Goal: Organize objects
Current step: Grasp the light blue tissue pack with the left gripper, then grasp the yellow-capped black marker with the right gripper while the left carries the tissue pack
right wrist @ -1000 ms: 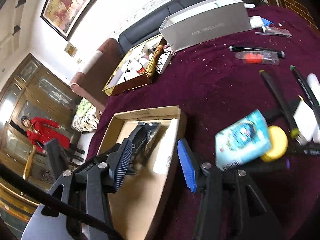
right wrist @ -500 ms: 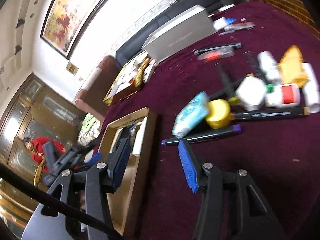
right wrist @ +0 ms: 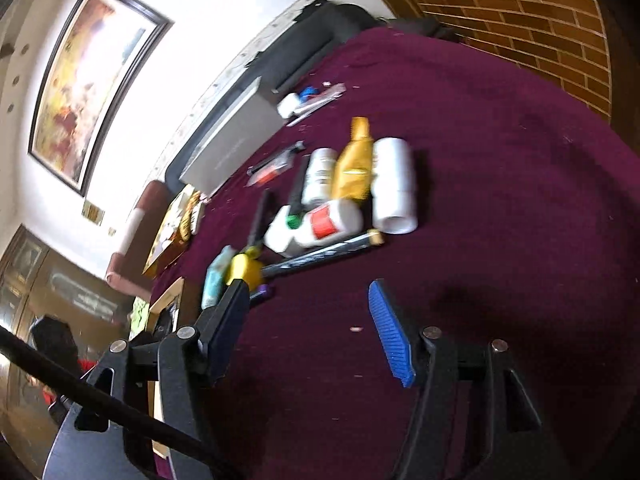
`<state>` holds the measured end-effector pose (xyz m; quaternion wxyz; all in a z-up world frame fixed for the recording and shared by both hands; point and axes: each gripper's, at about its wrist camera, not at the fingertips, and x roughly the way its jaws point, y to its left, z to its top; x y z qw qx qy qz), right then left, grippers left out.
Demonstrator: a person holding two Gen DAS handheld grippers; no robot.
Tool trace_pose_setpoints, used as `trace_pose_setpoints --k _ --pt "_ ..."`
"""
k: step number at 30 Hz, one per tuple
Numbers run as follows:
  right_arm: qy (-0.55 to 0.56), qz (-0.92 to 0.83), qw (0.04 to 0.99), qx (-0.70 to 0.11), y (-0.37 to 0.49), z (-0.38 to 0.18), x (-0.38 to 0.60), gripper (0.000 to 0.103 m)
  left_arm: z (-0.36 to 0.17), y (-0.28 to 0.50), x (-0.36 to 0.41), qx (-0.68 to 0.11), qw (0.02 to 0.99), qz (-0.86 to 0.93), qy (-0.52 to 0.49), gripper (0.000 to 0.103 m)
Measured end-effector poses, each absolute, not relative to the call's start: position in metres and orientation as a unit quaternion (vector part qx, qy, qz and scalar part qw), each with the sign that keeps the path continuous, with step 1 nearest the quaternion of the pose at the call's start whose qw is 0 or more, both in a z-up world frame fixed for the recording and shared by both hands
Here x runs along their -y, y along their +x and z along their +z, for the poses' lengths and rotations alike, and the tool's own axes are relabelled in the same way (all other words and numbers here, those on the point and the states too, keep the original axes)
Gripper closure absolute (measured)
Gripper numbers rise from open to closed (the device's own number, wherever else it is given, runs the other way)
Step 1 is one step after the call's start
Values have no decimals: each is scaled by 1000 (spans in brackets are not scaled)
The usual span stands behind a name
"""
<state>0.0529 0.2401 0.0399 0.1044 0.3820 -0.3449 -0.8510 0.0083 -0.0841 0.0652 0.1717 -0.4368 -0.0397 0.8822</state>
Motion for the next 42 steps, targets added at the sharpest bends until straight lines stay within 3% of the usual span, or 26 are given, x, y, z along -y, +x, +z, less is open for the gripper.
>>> trace_pose_setpoints --k 6,14,16,18,19,20,30,36,42 --pt "389 -842 115 357 41 20 -250 41 48 -28 51 -97 174 885 -421 38" --pt "402 -827 136 369 18 13 -254 41 10 -65 12 -214 175 845 -458 38" --pt "404 -825 141 369 15 12 -253 41 3 -71 8 -202 174 843 -467 40" --pt "407 -824 143 367 15 11 -251 41 4 -73 11 -172 183 843 -476 64" --pt "408 -824 144 366 14 11 -250 41 5 -73 14 -151 187 841 -485 84" --pt "410 -825 144 362 14 12 -248 41 7 -72 16 -143 184 842 -487 92" --pt "416 -834 169 321 1 34 -217 41 68 -14 61 -26 219 876 -430 93" --pt "428 -859 185 210 -54 68 -156 41 95 36 92 8 214 896 -390 93" --pt "469 -866 148 87 -116 63 -90 41 91 54 132 35 199 900 -386 93"
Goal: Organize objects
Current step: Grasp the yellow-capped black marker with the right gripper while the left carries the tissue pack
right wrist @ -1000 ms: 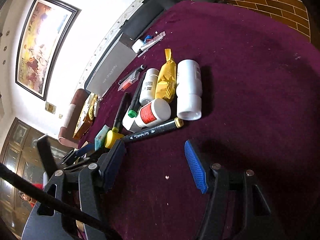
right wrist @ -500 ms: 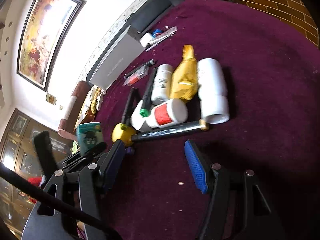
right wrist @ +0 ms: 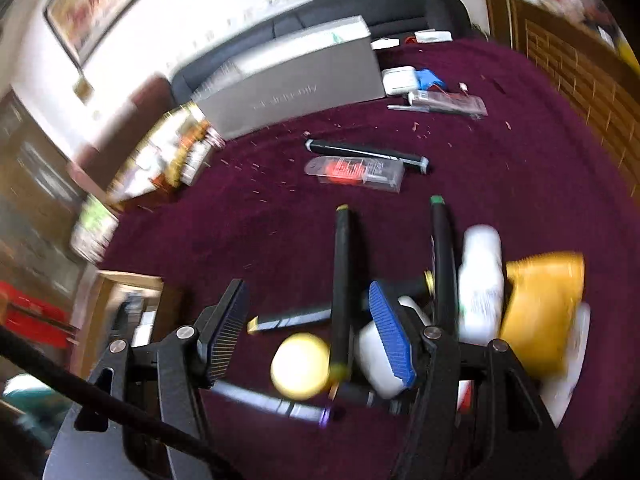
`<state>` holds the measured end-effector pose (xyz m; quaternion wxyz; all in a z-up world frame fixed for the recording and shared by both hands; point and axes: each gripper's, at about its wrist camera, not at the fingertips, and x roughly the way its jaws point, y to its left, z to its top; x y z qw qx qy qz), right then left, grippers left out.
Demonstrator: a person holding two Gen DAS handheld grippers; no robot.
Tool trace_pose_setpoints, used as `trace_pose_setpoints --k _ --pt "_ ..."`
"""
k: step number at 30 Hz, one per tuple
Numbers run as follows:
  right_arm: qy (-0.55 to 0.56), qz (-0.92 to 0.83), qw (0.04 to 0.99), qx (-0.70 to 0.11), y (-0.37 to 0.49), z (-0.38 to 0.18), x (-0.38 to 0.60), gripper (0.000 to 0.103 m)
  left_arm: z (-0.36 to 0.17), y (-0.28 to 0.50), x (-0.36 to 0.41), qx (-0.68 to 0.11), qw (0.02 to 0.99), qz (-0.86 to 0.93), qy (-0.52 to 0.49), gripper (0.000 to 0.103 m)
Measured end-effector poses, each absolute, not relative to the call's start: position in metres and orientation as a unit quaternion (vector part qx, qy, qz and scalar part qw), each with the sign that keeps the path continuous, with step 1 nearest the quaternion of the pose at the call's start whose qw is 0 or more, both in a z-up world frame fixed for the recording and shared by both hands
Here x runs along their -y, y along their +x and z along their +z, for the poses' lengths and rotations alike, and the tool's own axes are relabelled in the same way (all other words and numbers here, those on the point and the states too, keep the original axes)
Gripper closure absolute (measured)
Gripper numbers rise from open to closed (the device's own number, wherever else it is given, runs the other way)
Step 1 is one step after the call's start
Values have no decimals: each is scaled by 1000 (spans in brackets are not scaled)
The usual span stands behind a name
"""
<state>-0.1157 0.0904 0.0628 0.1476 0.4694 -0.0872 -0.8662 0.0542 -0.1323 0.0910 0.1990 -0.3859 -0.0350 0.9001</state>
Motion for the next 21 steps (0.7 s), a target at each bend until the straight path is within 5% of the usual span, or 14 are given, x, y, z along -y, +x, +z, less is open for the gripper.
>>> trace_pose_setpoints --k 4,10,21 --pt "504 -858 100 14 -146 40 -71 44 83 55 162 50 181 901 -392 93" --pt "538 -840 70 13 -162 13 -74 90 70 52 188 72 163 899 -400 93" --pt "488 -846 134 169 -111 65 -113 91 70 67 221 103 126 902 -399 93"
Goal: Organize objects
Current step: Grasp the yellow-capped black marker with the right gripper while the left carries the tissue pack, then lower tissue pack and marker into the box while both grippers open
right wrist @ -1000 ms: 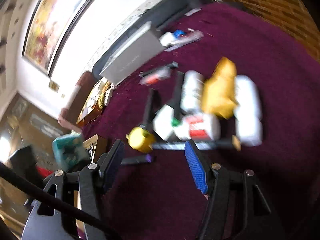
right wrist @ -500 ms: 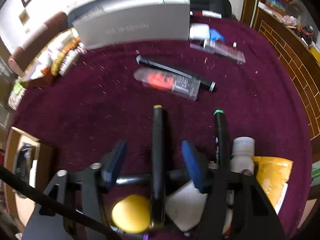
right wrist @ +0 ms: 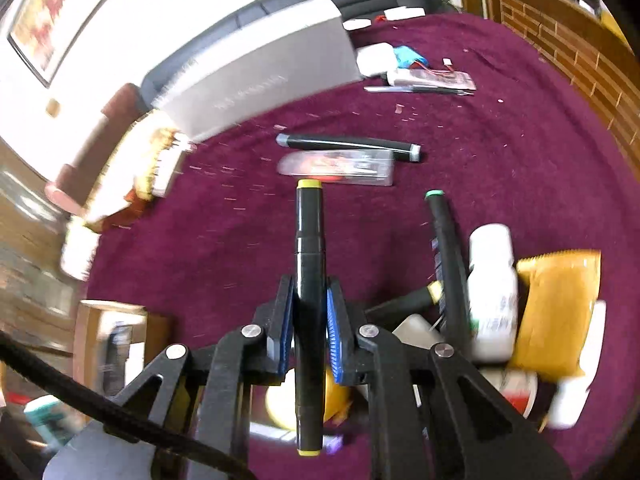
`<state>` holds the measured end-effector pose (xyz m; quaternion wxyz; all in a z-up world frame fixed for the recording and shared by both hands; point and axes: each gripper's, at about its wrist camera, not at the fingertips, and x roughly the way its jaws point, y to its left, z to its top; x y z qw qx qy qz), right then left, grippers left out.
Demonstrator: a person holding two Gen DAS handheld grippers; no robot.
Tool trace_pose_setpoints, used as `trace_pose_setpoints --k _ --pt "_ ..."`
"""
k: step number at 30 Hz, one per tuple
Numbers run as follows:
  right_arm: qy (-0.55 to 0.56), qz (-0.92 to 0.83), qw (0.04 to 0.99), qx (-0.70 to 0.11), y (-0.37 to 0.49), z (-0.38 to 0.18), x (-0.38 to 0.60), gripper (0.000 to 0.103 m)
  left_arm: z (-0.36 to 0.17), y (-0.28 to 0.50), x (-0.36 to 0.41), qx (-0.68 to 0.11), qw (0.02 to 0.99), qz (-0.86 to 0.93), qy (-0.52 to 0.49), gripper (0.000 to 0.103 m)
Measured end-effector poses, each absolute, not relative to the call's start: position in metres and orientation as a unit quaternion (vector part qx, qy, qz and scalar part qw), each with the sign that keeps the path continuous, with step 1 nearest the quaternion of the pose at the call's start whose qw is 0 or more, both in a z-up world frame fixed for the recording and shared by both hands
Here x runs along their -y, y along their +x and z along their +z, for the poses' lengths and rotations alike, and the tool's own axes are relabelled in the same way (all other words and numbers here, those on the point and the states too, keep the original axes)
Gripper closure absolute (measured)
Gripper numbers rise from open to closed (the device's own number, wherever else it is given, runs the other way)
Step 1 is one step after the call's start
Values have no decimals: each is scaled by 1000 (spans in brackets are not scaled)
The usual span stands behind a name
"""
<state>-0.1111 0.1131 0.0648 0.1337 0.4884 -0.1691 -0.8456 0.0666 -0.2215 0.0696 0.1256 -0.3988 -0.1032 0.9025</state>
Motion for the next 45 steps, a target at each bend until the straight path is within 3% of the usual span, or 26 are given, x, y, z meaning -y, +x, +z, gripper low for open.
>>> trace_pose_setpoints --k 8,15,27,34,36,38,41,45 --pt "472 -818 258 205 -68 98 -58 90 76 64 252 86 69 908 -404 93" --pt "516 -758 338 212 -51 77 23 90 54 25 267 53 32 900 -431 93" --pt "564 -744 303 192 -83 28 99 90 16 -36 280 46 16 876 -481 93" --pt "559 -770 277 137 -85 25 109 88 12 -42 293 77 18 872 -483 90" --pt "552 -778 270 127 -85 27 111 87 13 -42 295 86 23 872 -481 84" --pt "548 -782 269 127 -85 27 109 80 16 -43 297 99 27 872 -478 65" --pt "542 -785 268 135 -81 31 107 67 21 -42 301 117 35 872 -474 64" --pt "518 -800 271 131 -71 47 101 65 35 -34 310 140 27 873 -466 64"
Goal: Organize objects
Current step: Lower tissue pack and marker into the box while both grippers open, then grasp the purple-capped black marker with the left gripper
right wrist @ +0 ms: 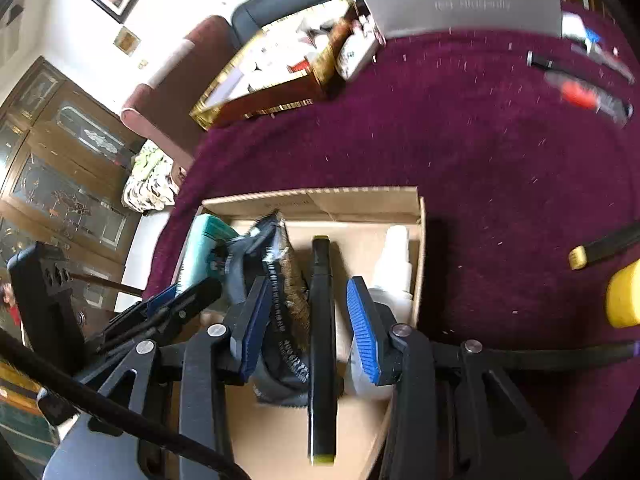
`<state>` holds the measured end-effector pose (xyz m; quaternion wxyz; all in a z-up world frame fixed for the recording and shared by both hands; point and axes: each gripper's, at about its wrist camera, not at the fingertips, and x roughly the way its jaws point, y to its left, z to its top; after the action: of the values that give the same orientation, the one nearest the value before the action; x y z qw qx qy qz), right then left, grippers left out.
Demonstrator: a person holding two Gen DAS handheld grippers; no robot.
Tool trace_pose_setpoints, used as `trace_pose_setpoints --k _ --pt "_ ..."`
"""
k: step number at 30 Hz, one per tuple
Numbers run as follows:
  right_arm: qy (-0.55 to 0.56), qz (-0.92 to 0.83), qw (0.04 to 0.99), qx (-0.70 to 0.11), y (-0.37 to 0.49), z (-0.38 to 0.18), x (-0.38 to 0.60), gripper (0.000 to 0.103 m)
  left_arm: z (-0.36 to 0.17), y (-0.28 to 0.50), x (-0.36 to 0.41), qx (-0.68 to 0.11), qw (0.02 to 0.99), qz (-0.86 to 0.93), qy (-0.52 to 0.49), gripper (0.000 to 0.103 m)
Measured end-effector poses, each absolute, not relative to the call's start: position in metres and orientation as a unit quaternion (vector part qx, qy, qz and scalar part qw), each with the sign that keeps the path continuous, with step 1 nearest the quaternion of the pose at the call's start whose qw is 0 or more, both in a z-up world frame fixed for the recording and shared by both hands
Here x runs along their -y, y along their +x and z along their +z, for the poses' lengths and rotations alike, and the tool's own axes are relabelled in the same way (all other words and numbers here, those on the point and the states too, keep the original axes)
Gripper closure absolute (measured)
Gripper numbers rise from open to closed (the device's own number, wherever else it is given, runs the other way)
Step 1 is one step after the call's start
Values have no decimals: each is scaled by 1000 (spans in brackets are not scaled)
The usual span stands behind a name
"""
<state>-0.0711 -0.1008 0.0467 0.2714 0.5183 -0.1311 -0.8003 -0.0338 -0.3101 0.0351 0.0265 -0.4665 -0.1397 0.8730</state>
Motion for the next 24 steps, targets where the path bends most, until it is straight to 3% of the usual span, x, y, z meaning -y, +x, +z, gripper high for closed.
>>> trace_pose_setpoints --k 3,6,7,8,11,17,24 --pt "477 -825 280 117 -51 74 91 64 55 -15 311 139 17 884 -445 64" --pt "417 -861 273 98 -22 104 76 53 75 11 302 144 26 896 -420 63" --pt "398 -874 265 89 -13 111 72 43 80 18 300 145 30 899 -413 58" --pt "360 -897 247 75 4 121 66 25 87 29 294 145 34 903 -403 53" --pt "283 -935 201 75 38 134 42 0 99 47 281 141 40 911 -387 51" --pt "358 -909 171 128 34 108 -19 0 116 73 234 129 91 910 -383 51" --pt "356 -911 96 183 46 84 -123 0 113 69 154 72 142 904 -396 49"
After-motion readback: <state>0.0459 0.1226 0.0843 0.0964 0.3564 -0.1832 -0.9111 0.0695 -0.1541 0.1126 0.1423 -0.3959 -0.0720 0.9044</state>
